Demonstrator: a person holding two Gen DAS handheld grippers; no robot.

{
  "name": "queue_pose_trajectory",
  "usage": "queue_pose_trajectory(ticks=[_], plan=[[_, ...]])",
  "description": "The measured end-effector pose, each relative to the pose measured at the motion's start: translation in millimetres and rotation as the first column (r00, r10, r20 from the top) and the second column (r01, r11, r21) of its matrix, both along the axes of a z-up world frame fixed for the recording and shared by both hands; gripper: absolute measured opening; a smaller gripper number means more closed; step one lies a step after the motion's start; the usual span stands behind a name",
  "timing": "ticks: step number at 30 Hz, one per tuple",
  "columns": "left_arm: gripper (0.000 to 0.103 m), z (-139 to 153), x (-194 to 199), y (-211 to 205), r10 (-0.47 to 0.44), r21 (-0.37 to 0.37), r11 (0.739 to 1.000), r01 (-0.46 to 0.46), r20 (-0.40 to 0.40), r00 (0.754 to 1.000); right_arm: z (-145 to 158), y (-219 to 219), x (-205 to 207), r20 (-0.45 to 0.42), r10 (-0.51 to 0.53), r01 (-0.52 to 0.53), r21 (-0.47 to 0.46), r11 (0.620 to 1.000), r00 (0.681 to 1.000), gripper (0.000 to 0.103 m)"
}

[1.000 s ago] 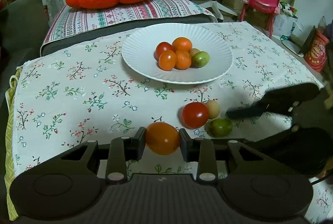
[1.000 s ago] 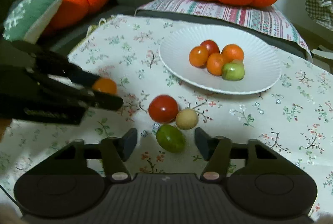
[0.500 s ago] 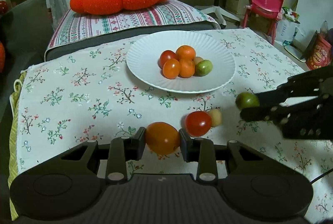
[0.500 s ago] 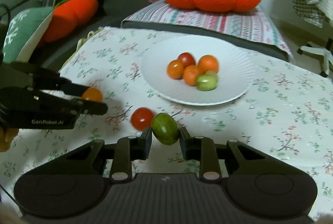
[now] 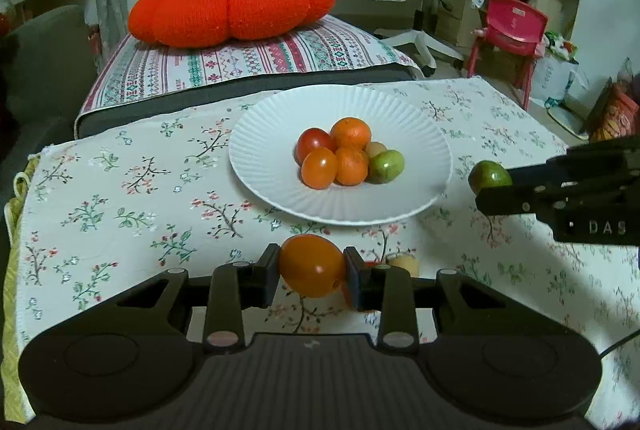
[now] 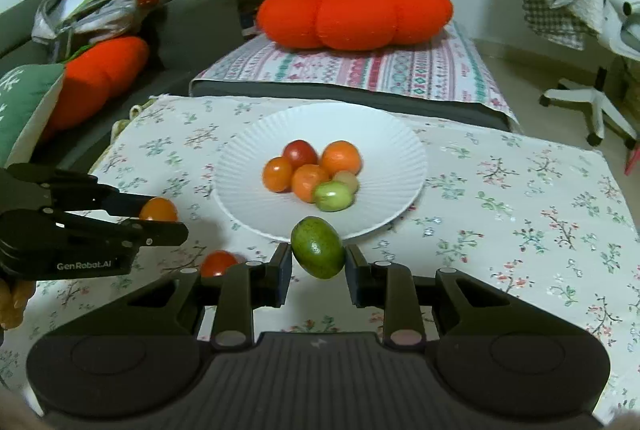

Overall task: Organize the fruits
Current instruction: 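Carry both tomatoes onto the white plate and open both tools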

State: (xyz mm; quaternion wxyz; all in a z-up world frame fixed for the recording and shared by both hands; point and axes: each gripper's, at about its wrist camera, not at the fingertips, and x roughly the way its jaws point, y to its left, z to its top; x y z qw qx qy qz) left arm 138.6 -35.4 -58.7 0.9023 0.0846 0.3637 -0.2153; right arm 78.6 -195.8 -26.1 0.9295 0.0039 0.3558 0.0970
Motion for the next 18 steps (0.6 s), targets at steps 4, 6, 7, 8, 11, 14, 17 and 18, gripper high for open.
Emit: queue_pose_trajectory(ticks=[4, 6, 7, 8, 11, 14, 17, 18], plan=[[0.012, 0, 10, -8, 0.014, -0.015, 1.0, -0.014, 0.013, 1.0, -2, 0, 5, 0.014, 0.004, -0.004, -0.005, 1.0, 1.0, 0.026], [0.012, 0, 15, -13, 0.021, -0.017, 1.0, -0.021, 0.024, 0.999, -2, 0, 10, 0.029, -0.001, 0.001, -0.002, 1.0, 1.0, 0.026], [0.012, -1, 17, -16, 0.024, -0.019, 1.0, -0.023, 0.027, 0.999, -2, 0, 12, 0.037, -0.006, 0.006, -0.003, 1.0, 0.999, 0.026], [0.012, -2, 19, -19, 0.025, -0.021, 0.999, -0.024, 0.029, 0.999, -2, 0, 14, 0.044, -0.012, 0.012, -0.005, 1.0, 0.999, 0.026], [0.012, -5, 24, -28, 0.025, -0.023, 0.999, -0.024, 0.031, 0.999, -7, 0, 21, 0.056, -0.017, 0.018, -0.016, 1.0, 0.998, 0.026], [0.012, -7, 29, -36, 0.021, -0.014, 1.0, -0.02, 0.042, 0.999, -14, 3, 26, 0.062, -0.006, 0.008, -0.035, 0.999, 0.998, 0.026], [0.012, -9, 35, -38, 0.026, -0.023, 0.999, -0.025, 0.042, 0.999, -19, 6, 29, 0.068, 0.008, -0.004, -0.058, 0.998, 0.998, 0.026], [0.012, -11, 37, -39, 0.027, -0.024, 0.999, -0.027, 0.038, 0.999, -21, 7, 30, 0.067, 0.01, -0.005, -0.06, 0.998, 0.998, 0.026]])
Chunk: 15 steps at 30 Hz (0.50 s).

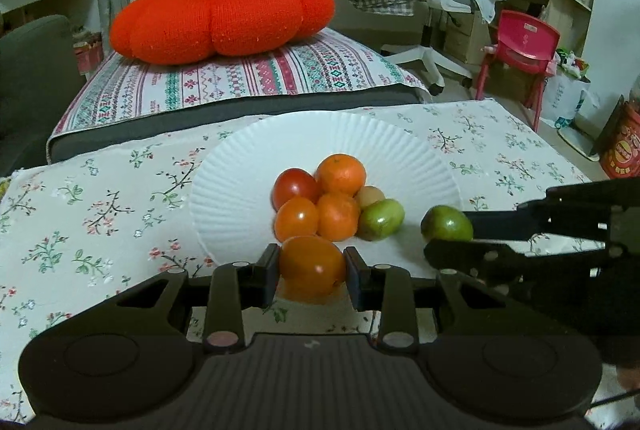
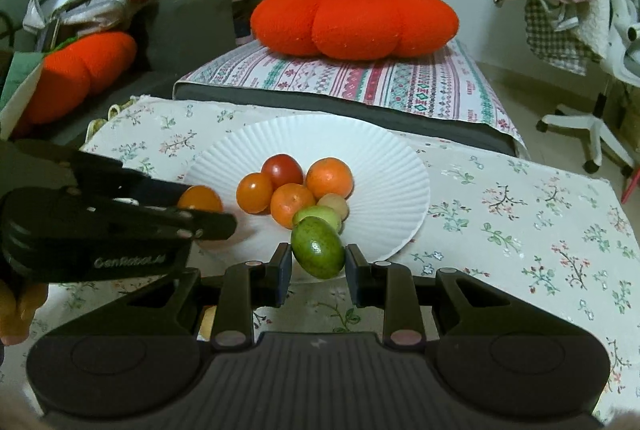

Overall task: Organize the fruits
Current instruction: 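Carry both tomatoes onto the white plate and open both tools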

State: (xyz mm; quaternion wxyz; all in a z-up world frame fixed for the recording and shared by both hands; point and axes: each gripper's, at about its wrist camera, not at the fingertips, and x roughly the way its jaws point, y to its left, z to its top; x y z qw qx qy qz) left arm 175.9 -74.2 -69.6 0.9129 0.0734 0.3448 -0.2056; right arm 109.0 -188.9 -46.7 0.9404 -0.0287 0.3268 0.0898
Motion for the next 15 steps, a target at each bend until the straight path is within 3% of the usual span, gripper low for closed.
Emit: queue_pose_trajectory(ticks=[10, 15], plan=[[0.013, -6, 8, 6, -0.001, -0.07, 0.998, -0.001, -0.018, 1.0, -6, 8, 3, 0.02, 0.014, -0.013, -0.014, 1.0, 1.0, 0.026], [0.029, 0, 8, 13, -0.009, -0.113, 0.994, 0.006, -0.026, 1.0, -6, 7, 2, 0.016, 0.004, -0.004, 0.004, 1.0, 1.0, 0.027]])
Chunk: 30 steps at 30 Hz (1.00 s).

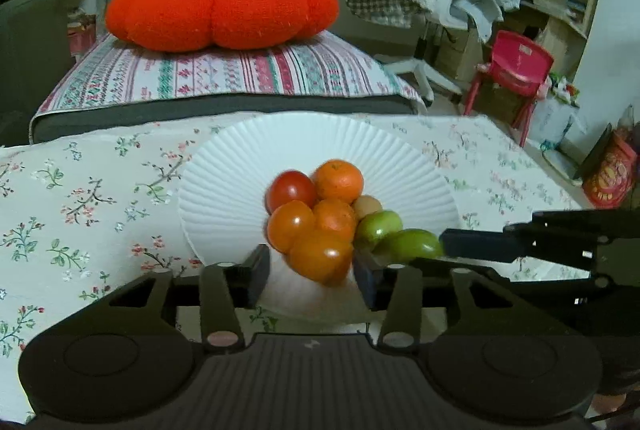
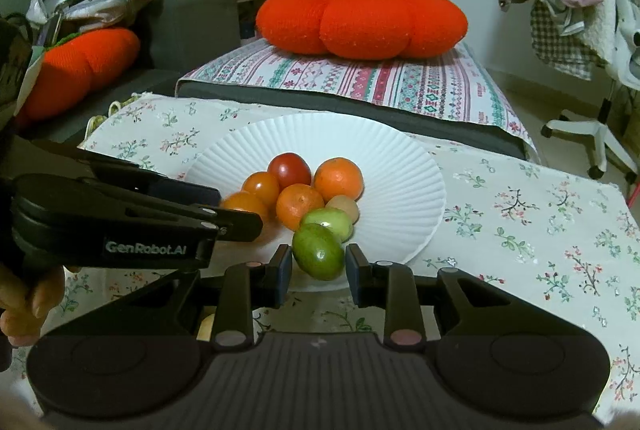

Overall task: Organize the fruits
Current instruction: 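Carry both tomatoes onto the white plate and open both tools, then withdraw both tools from the plate back to the last loose fruits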

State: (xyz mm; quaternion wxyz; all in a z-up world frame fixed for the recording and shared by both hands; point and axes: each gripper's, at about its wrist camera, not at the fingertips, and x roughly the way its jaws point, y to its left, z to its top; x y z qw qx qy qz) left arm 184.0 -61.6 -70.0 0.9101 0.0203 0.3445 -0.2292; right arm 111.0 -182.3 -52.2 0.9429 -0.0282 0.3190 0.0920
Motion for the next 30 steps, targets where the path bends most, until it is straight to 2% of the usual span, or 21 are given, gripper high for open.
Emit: queue_pose_trajectory(ticks=[7, 12, 16, 23, 30], plan=[[0.03, 10, 0, 20, 0.035, -0.052, 0.998, -0.035, -0.009, 0.999, 19, -14, -5, 0.026, -0.059, 0.057, 0.076, 0.995, 0.998, 0.028], [0.03, 11, -3, 31, 0.066, -0.063, 0.996, -0.068, -0.031, 0.997, 20, -27, -3, -0.01, -0.129, 0.129, 0.108, 0.986, 0.992, 0.029], [0.03, 16, -9, 35, 0.076, -0.058, 0.995, -0.077, -0.019, 0.997, 23, -32, -6, -0.028, -0.148, 0.151, 0.128, 0.98, 0.989, 0.031], [0.034, 19, -18, 35, 0.096, -0.002, 0.995, -0.096, -0.015, 0.995, 29, -29, -14, -0.023, -0.153, 0.155, 0.125, 0.98, 0.988, 0.037], [0.042, 20, -29, 32, 0.128, 0.072, 0.989, -0.126, -0.017, 0.992, 31, -22, -21, -0.033, -0.131, 0.134, 0.134, 0.982, 0.991, 0.045]])
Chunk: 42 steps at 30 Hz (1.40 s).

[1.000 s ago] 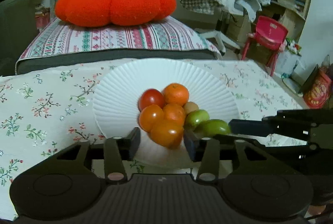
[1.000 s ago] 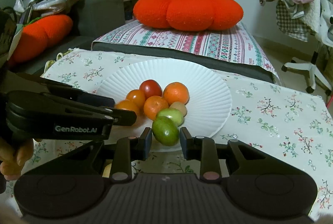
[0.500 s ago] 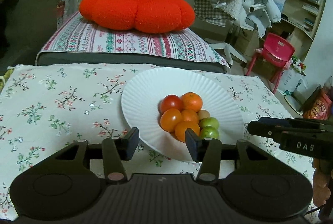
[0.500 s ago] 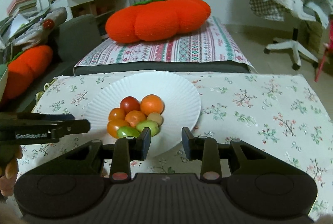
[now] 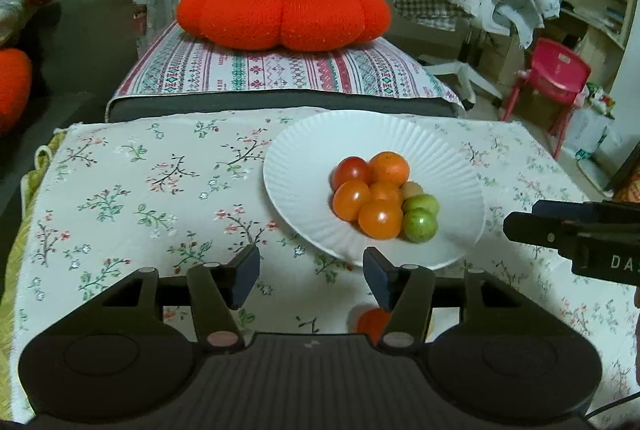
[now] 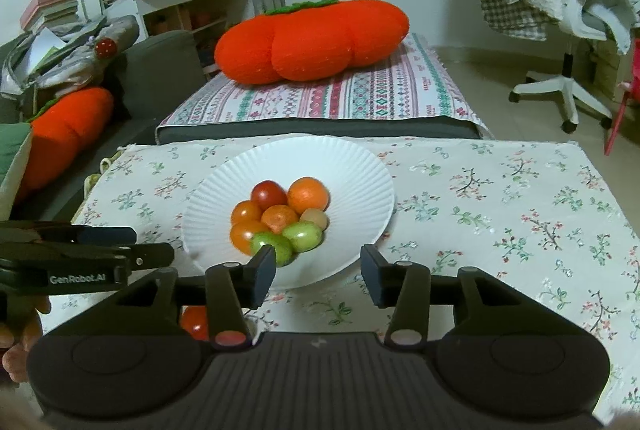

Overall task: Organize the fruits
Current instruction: 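Withdraw both tools from the plate back to the last loose fruits, then grasp the dark red tomato with the left tool while the right tool approaches the tan fruit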

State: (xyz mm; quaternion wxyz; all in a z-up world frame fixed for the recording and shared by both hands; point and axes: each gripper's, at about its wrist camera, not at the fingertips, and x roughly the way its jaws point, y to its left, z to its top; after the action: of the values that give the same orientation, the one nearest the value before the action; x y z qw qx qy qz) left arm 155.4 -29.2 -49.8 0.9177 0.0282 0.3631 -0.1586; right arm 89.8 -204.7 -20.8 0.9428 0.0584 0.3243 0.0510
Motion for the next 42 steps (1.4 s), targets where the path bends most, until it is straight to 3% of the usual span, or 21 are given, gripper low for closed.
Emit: queue_pose_trajectory(ticks=[7, 15, 23, 28, 42], plan=[[0.048, 0, -7, -2, 0.004, 0.029, 1.0, -0.003, -0.018, 1.0, 0, 10, -8, -0.024, 0.038, -0.038, 0.014, 0.999, 0.999, 0.053], [0.061, 0, -13, 0, 0.007, 0.048, 0.999, -0.007, -0.011, 1.0, 3, 19, -16, -0.027, 0.112, -0.113, -0.035, 0.993, 0.993, 0.071], [0.068, -6, -14, 1, 0.003, 0.074, 0.997, -0.002, -0.023, 1.0, 0, 21, -17, -0.04, 0.112, -0.114, -0.057, 0.992, 0.993, 0.08], [0.07, -17, -17, -7, -0.046, 0.102, 0.994, 0.049, -0.035, 0.998, -1, 19, -17, -0.052, 0.105, -0.108, -0.065, 0.992, 0.993, 0.087], [0.07, -51, -18, -33, -0.153, 0.117, 0.98, 0.159, -0.052, 0.987, -7, 15, -14, -0.087, 0.062, -0.068, -0.065, 0.996, 0.994, 0.088]])
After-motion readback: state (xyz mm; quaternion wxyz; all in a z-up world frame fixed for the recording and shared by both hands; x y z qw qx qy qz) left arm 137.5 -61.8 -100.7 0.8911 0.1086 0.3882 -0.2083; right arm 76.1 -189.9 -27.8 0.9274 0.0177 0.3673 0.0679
